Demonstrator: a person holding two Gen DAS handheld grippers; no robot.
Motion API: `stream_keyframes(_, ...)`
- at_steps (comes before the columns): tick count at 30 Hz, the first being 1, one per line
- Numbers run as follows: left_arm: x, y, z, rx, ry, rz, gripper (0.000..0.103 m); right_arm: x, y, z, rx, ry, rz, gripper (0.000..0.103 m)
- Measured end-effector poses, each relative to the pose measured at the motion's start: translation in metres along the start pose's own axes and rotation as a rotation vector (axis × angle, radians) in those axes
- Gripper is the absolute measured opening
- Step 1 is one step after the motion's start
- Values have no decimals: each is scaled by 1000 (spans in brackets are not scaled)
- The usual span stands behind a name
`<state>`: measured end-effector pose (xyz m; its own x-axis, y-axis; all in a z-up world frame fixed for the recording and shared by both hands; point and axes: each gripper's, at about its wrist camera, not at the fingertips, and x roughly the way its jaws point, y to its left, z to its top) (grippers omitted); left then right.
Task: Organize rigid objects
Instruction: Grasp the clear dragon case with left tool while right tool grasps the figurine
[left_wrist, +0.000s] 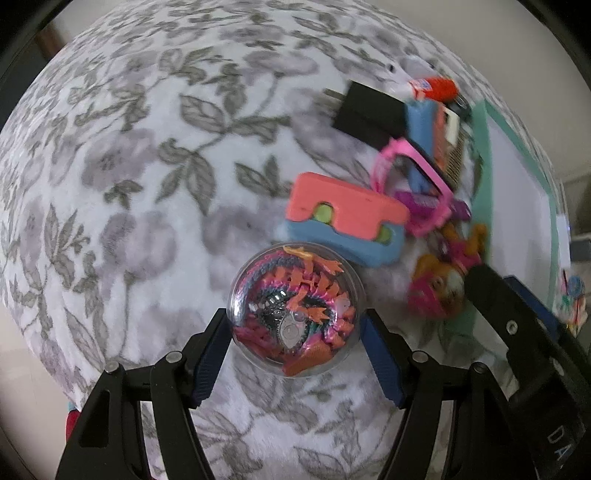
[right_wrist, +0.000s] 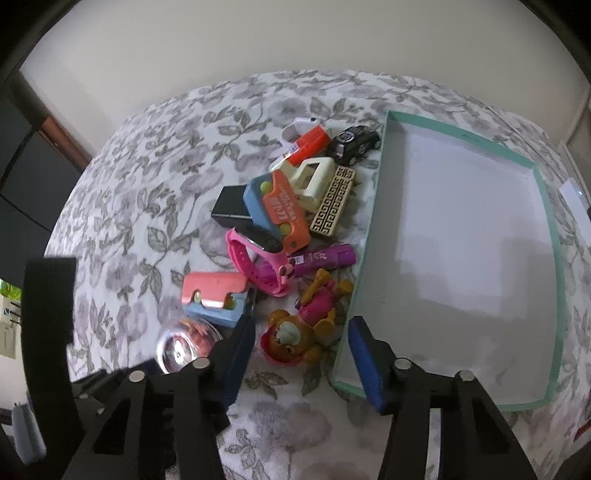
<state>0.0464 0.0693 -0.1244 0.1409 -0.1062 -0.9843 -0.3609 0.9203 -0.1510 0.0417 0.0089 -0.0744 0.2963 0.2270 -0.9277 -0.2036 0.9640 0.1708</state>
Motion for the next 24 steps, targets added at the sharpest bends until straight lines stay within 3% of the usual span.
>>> stream_keyframes(9,5,50,35,-118,-33,-11,72,12,-2,6,20,30,25,39)
stream_keyframes(21,14,86,50,-157,-20,-48,73,30,2,8,27,64,44,39)
stream_keyframes(24,14,120,48,-191,-12,-84,73,35,1,9,52,73,67,39)
